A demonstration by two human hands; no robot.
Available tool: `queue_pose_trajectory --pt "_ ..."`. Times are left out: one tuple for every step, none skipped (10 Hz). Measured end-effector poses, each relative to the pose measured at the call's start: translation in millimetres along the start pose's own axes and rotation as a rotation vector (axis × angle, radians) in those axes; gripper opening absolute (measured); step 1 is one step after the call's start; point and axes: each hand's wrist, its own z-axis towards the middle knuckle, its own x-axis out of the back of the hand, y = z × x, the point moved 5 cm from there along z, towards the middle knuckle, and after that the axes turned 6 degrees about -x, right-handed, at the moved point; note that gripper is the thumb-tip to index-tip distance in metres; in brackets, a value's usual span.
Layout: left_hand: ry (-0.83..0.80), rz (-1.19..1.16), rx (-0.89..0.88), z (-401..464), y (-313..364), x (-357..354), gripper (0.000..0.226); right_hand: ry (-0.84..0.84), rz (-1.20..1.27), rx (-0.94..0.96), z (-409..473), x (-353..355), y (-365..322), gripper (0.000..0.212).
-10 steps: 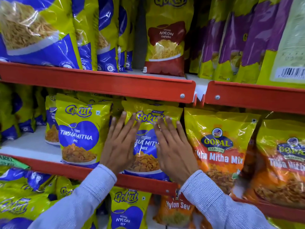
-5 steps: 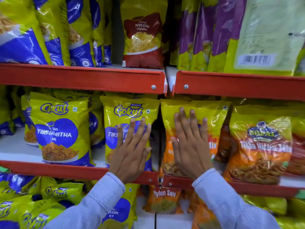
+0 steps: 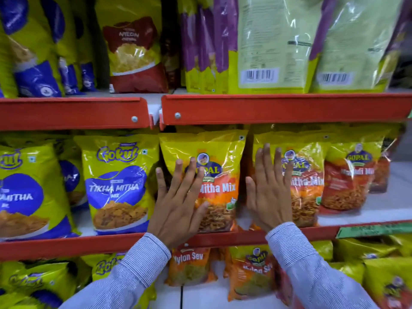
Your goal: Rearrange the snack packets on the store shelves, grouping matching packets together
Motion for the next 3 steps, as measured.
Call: queue_pose_trajectory --pt "-0.079 0.040 0.032 10 10 -11 0.074 -0.087 -0.042 -0.053 2 -16 31 0.067" --pt "-0.094 0.031 0.069 15 13 -7 0.074 -0.100 -0.009 -0.023 5 -13 32 0.067" --pt "0.086 -0.041 0.071 19 21 18 0.069 0.054 0.087 -0.004 2 16 28 0.064"
